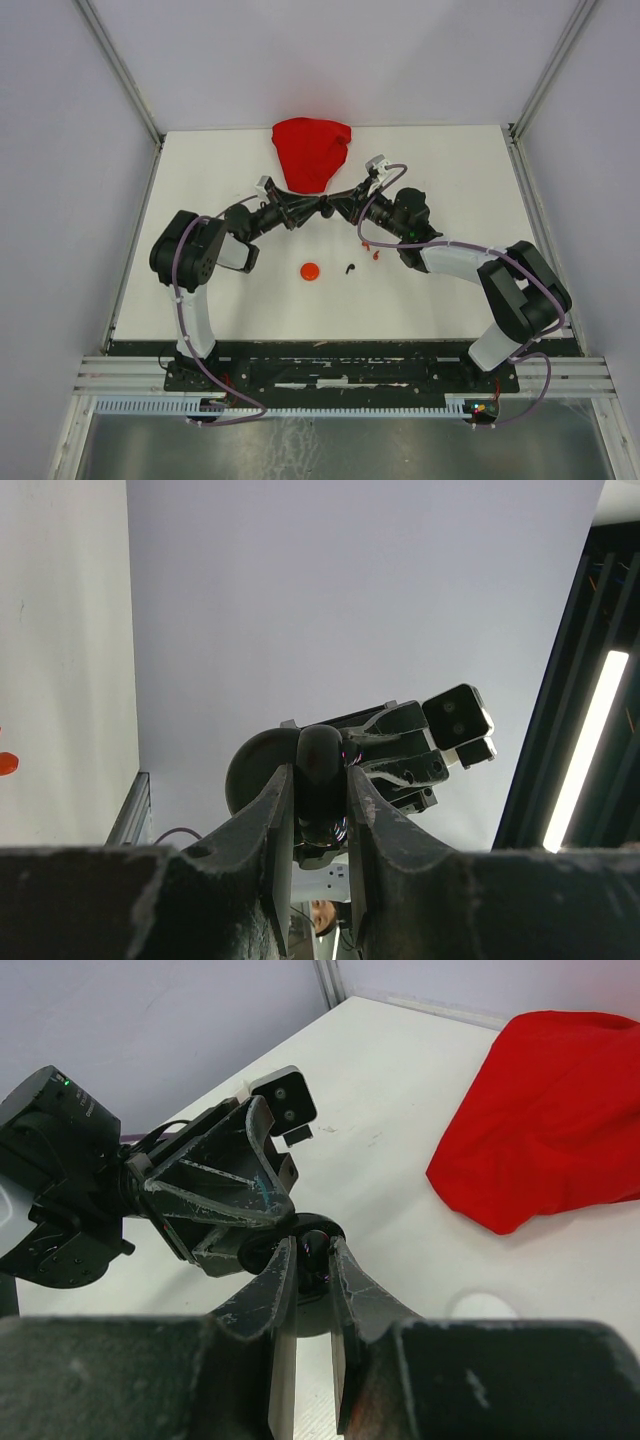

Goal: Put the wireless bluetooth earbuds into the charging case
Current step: Place the earbud in the charging case, then pick up the earbud from the center of the board.

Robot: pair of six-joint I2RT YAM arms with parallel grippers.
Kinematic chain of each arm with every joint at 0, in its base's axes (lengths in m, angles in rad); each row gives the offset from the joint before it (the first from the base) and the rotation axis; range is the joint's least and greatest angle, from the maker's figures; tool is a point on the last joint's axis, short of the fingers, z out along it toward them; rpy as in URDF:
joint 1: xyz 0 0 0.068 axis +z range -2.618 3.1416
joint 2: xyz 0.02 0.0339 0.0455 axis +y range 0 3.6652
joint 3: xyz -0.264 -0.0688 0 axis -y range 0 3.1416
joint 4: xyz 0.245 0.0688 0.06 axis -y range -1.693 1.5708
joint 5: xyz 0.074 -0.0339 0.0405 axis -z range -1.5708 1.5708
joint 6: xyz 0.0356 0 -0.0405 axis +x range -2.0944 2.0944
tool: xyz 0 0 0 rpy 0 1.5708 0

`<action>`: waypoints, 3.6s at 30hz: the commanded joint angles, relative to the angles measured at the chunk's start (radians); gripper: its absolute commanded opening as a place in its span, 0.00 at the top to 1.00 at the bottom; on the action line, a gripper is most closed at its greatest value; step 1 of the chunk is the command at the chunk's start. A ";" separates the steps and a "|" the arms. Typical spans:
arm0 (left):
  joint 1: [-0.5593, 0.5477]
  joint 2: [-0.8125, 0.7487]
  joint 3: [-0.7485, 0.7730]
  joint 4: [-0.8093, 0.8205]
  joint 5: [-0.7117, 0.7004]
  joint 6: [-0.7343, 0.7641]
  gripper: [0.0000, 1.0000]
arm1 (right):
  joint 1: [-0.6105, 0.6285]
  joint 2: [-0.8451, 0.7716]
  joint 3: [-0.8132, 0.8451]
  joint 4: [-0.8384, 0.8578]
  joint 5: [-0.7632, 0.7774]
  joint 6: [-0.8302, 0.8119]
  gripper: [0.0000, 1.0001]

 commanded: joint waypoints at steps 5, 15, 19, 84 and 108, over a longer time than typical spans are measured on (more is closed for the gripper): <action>-0.003 0.017 0.039 0.187 -0.020 -0.049 0.97 | -0.008 0.003 -0.008 0.058 -0.023 0.009 1.00; -0.002 0.032 0.048 0.193 -0.037 -0.053 0.97 | -0.010 -0.001 -0.004 0.040 -0.032 0.022 0.73; -0.003 0.038 0.044 0.193 -0.036 -0.046 0.97 | -0.017 -0.023 0.003 0.030 -0.025 0.041 0.45; -0.079 -0.195 -0.048 -0.375 -0.212 0.417 0.97 | 0.076 0.131 0.585 -1.185 0.571 -0.023 0.19; 0.054 -0.265 -0.113 -0.328 -0.226 0.397 0.97 | 0.152 0.065 0.351 -1.246 0.460 0.118 0.26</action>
